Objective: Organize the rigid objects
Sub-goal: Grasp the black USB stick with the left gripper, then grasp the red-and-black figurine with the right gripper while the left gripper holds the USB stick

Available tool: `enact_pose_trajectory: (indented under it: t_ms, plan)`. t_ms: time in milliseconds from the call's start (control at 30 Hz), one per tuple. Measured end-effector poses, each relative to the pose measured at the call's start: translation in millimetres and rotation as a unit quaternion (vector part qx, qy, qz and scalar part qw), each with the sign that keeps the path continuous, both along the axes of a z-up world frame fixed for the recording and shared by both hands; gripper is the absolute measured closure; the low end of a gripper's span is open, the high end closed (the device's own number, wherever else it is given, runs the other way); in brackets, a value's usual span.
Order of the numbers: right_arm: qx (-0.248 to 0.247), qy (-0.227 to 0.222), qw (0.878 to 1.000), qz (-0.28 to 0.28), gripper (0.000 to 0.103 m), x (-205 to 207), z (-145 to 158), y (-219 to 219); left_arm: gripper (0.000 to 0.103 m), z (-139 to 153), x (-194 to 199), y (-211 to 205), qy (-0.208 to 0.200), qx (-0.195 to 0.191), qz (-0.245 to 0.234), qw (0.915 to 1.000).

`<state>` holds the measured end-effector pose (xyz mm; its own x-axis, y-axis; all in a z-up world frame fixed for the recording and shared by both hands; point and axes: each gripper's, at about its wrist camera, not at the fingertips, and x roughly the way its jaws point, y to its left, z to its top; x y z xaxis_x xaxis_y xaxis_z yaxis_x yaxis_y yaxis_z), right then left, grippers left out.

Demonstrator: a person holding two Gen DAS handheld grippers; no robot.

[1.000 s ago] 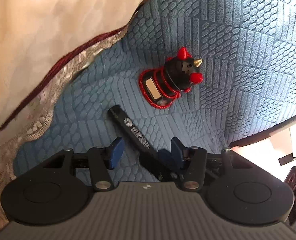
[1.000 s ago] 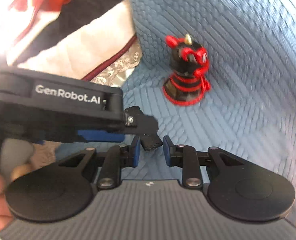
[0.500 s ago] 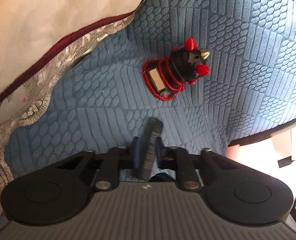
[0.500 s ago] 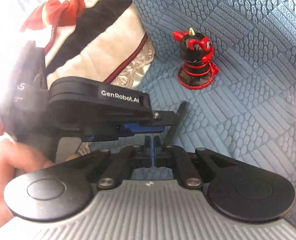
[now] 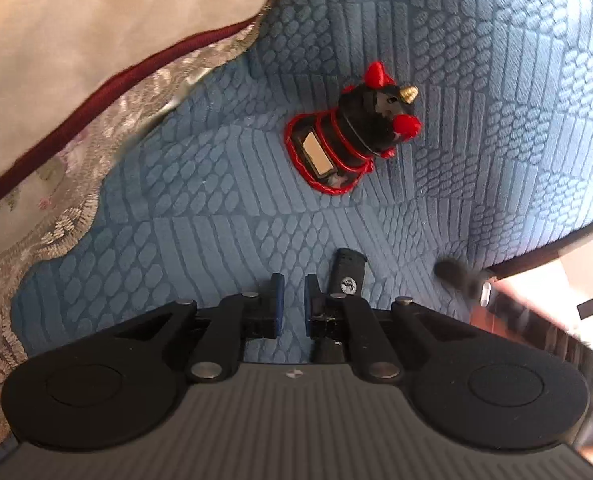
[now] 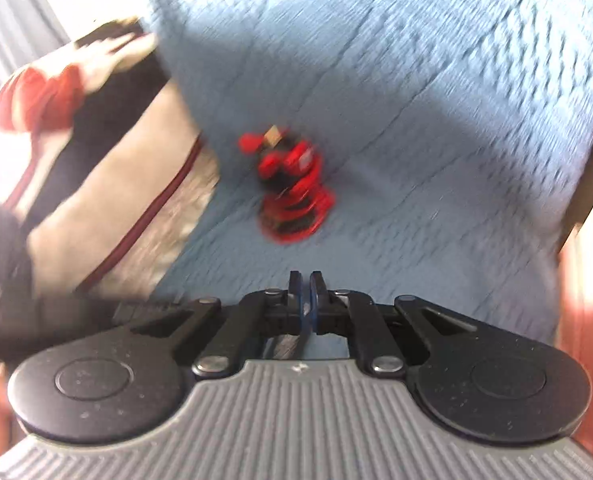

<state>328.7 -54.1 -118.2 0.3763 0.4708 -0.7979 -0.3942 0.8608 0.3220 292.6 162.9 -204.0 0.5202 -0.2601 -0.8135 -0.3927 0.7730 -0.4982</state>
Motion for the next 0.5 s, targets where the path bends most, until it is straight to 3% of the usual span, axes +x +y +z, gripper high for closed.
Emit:
enact_pose_trajectory:
  t_ms: [100, 167, 233, 267, 500]
  plan:
    - [-0.007, -0.031, 0.999, 0.009, 0.092, 18.4, -3.5, 8.8, 0.092, 1.4, 0.6, -12.0, -0.008, 0.012, -0.024, 0.9996]
    - [-0.004, -0.041, 0.999, 0.024, 0.079, 26.1, -7.8, 17.8, 0.082, 1.2, 0.5, -19.7, -0.013, 0.021, -0.037, 0.999]
    - [0.004, -0.044, 0.999, 0.026, 0.048, 33.3, -11.0, 25.5, 0.075, 1.4, 0.4, -25.9, -0.023, 0.028, -0.044, 0.9984]
    - [0.007, -0.047, 0.999, 0.024, 0.044, 34.9, -12.5, 28.7, 0.074, 2.0, 0.7, -29.3, -0.027, 0.035, -0.048, 0.9979]
    - [-0.009, -0.061, 0.997, 0.039, 0.043, 52.6, -28.8, 56.5, 0.073, 5.5, 0.8, -47.1, -0.039, 0.058, -0.071, 0.995]
